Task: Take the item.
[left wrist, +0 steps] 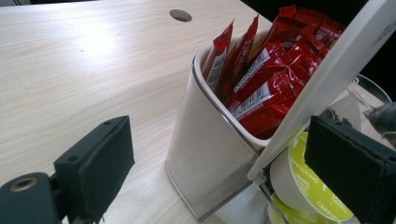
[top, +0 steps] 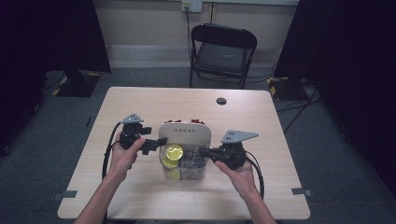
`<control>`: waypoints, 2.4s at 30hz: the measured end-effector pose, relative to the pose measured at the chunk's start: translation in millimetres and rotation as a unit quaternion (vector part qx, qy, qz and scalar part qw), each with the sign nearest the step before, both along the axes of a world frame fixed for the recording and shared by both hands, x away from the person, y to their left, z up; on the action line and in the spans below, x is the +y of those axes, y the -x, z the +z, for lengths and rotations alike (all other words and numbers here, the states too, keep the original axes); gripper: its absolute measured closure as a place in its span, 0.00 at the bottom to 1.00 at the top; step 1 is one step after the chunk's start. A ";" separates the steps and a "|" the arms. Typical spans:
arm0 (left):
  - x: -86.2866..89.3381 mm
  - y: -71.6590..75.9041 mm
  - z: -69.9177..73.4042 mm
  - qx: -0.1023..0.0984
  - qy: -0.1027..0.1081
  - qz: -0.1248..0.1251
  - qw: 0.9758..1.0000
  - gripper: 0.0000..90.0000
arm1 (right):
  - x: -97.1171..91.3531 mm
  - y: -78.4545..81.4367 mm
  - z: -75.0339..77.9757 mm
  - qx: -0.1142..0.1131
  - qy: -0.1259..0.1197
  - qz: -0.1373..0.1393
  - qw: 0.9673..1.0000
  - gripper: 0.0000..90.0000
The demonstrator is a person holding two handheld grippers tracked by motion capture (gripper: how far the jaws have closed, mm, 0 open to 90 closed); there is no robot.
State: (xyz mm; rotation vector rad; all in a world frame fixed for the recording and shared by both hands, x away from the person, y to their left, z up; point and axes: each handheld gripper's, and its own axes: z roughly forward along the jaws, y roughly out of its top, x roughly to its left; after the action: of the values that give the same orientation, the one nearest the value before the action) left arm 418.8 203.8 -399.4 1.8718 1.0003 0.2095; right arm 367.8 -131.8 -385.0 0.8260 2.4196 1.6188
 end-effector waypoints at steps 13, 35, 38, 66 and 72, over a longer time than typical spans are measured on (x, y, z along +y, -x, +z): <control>0.5 0.8 0.7 0.000 -0.001 0.000 1.000 0.09 | -10.7 2.3 11.2 -0.011 -0.012 -0.007 1.000 1.00; 1.3 0.3 0.2 0.001 -0.001 0.001 1.000 0.08 | -61.2 10.9 23.3 -0.021 -0.021 -0.062 0.998 1.00; 1.4 0.1 0.1 0.001 -0.002 0.001 1.000 0.08 | -65.0 11.7 22.0 -0.019 -0.021 -0.065 0.997 1.00; 0.2 -1.2 -2.6 0.010 -0.003 0.000 1.000 0.06 | -104.2 13.4 -9.8 0.003 -0.006 -0.119 0.993 1.00; -0.1 -1.3 -2.7 0.011 -0.002 0.001 1.000 0.06 | -101.8 8.7 -16.1 0.007 0.007 -0.122 0.993 1.00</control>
State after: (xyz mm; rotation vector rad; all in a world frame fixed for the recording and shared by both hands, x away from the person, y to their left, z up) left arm 420.1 203.7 -402.1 1.8811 1.0164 0.1936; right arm 359.1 -233.6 -401.0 1.0835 2.2321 1.5070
